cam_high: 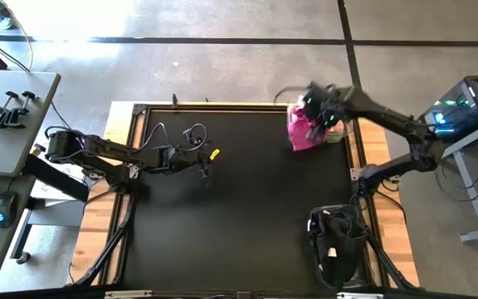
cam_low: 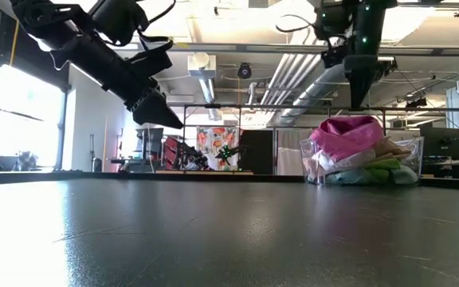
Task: Sort towels by color in basket
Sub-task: Put the pink towel into the top transparent bin
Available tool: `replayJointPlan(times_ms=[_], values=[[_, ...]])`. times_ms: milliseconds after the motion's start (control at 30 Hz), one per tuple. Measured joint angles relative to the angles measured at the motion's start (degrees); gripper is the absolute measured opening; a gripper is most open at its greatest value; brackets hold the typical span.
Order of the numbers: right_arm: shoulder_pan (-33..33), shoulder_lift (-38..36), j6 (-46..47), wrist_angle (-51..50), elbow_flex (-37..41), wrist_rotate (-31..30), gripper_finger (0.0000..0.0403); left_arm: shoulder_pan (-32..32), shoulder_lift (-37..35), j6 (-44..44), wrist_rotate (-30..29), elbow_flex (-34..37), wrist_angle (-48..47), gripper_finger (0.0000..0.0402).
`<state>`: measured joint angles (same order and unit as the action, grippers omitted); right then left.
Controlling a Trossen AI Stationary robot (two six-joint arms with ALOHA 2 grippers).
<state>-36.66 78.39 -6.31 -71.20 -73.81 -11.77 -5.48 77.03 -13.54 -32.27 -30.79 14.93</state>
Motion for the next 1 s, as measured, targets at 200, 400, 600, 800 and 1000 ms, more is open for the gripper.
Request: replayJointPlan(times_ms=[200,400,600,800,1000], values=[[12.48,0.02,-4.86,11.81,11.56,5.14,0.0194,-0.04,0.0,-0.04,-0.15,0.0,-0.36,0.0181],[18.69,0.09,0.12,26.44,22.28,3.57,0.0194,-0.04,0.0,-1.1,-0.18,0.0,-0.51,0.0181],[20.02,0.09,3.1,30.52,25.88,-3.81,0.0194,-0.13,0.0,-0.62,-0.52,0.0,-0.1,0.0181],[18.85,2.72,1.78,29.75,27.0,2.88,0.0184,-0.11,0.0,-0.04,-0.57,0.0,0.01,0.0181],[18.74,8.96,1.38,34.52,27.02,-4.74,0.0128,-0.11,0.0,-0.07,-0.57,0.0,0.1,0.0181]])
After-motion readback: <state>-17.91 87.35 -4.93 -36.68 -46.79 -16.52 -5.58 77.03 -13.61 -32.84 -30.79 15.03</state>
